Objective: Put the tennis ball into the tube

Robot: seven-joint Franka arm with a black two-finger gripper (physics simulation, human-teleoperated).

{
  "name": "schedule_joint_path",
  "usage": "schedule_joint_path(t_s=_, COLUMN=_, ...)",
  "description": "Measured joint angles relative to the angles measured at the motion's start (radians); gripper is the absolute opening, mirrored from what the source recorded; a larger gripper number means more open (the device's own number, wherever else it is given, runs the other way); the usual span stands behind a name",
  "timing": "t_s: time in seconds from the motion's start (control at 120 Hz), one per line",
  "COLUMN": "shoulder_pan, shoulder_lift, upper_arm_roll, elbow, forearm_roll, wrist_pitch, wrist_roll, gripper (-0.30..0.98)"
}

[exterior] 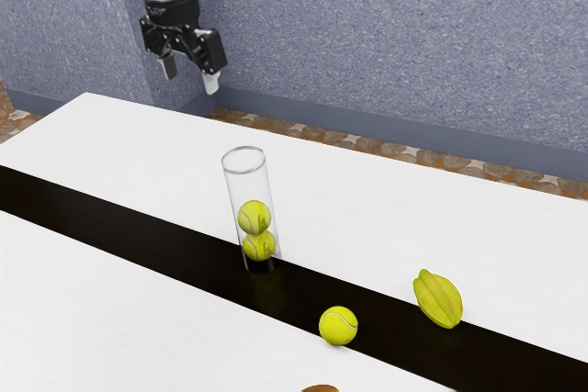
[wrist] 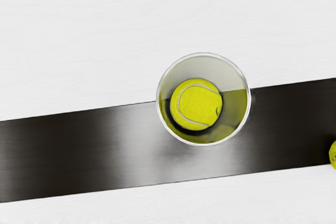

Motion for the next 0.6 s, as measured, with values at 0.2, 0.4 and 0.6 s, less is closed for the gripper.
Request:
schedule_joint_path(t_s=0.2, shoulder_pan=0.005, shoulder_lift=0.023, upper_arm_roll=0.0, elbow=0.0, forearm_roll=-0.027, wrist_pitch=-0.005, wrist_roll=0.003, gripper=0.69)
schedule_joint_path(t_s=0.4, shoulder_pan=0.003, shoulder_lift=0.01, upper_arm_roll=-0.006, elbow=-0.036, forearm_roll=-0.055, wrist_pitch=0.003, wrist_roll=0.003, gripper=0.69)
schedule_joint_path(t_s=0.6, shoulder_pan=0.068, shoulder_lift=-0.113, upper_arm_roll=-0.123, elbow=-0.259, forearm_roll=-0.078, wrist_pitch=0.055, wrist_roll=-0.011, gripper=0.69)
